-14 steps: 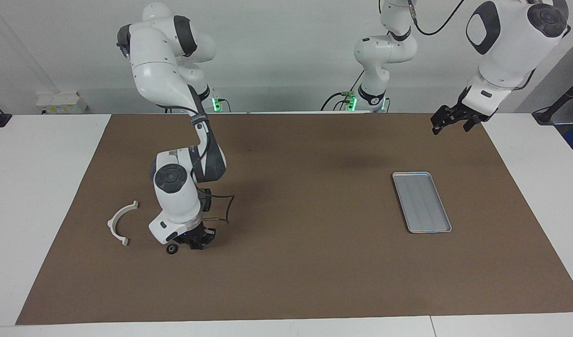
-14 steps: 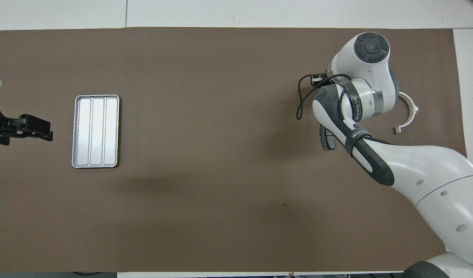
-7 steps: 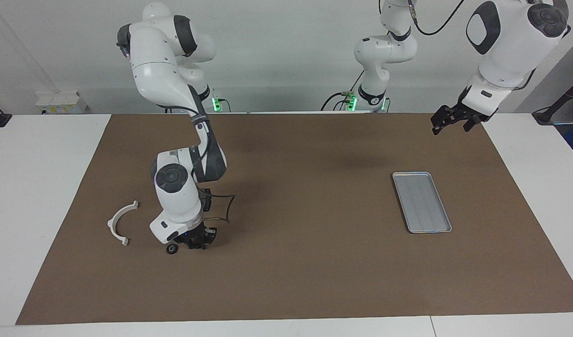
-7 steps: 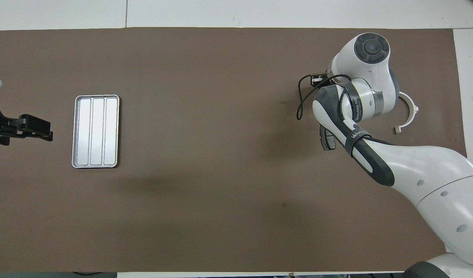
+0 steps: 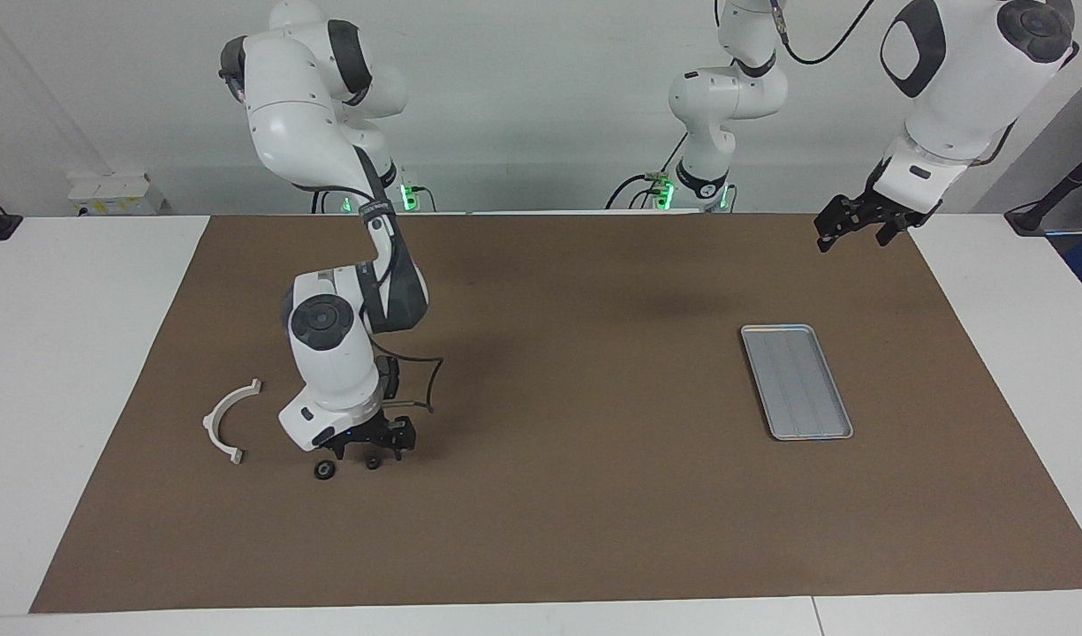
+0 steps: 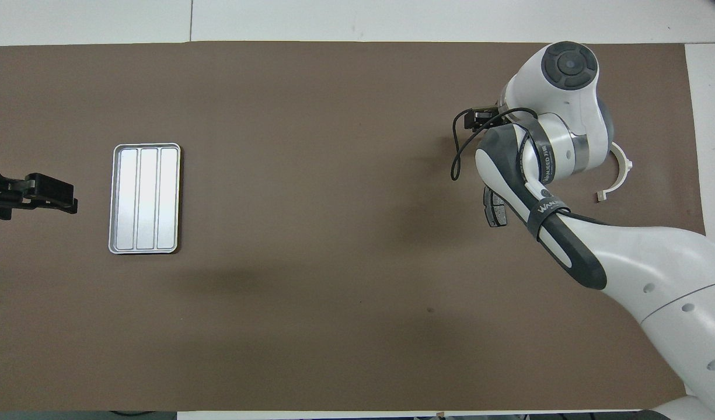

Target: Place bearing gear from tray to pile

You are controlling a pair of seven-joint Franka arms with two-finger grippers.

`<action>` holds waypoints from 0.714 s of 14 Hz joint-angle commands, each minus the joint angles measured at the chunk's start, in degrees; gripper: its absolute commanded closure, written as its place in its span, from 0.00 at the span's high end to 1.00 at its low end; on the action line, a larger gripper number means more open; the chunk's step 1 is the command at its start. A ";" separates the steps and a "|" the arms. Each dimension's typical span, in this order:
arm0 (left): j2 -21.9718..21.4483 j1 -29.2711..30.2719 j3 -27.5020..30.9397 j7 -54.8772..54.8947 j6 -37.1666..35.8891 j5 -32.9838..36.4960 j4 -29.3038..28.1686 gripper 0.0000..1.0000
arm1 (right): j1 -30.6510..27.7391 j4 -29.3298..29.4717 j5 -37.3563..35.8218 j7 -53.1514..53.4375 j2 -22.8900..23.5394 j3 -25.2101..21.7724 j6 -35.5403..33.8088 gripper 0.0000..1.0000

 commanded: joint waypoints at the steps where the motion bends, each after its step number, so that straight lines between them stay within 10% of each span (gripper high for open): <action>1: -1.61 -0.71 0.67 0.28 0.40 -0.58 -1.81 1.00 | -1.64 -1.49 -0.09 -0.59 -2.56 0.66 -1.65 1.00; 10: -1.79 -0.53 0.76 0.10 1.02 -0.49 -1.90 1.00 | -2.17 -8.85 6.03 -8.12 -14.22 -0.65 -4.91 1.00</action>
